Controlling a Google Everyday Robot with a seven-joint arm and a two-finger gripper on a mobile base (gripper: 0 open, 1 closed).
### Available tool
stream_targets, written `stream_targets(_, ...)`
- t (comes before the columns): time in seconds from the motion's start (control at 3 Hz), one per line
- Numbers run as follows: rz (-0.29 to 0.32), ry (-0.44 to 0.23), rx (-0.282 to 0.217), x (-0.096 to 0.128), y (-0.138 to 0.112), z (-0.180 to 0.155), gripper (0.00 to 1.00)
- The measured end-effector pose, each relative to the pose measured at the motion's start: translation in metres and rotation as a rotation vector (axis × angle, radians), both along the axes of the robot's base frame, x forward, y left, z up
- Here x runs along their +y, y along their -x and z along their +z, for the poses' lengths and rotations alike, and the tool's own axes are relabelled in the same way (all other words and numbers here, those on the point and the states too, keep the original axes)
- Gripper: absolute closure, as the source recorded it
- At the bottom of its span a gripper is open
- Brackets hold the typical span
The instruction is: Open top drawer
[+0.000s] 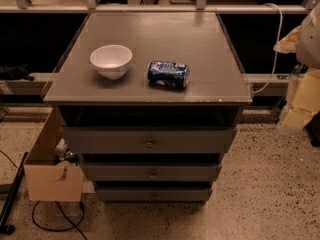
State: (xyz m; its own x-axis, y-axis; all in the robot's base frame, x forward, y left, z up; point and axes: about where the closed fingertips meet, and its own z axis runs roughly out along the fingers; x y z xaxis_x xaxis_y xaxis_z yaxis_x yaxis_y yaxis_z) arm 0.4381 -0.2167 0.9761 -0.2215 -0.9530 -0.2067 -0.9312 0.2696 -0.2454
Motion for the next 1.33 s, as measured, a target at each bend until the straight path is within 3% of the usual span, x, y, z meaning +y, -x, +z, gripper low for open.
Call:
stream_targets(0.33,0.000,0.000,0.000,0.000,0.000,0.000,0.00)
stream_targets(0.67,-0.048,-0.054,-0.008,0.009,0.032,-0.014,0.00)
stream_targets(1.0,-0.114,-0.171,-0.007,0.025,0.074,-0.038,0.00)
stream_targets(1.33,-0.134,-0.353,-0.031,0.032,0.092,-0.095,0.00)
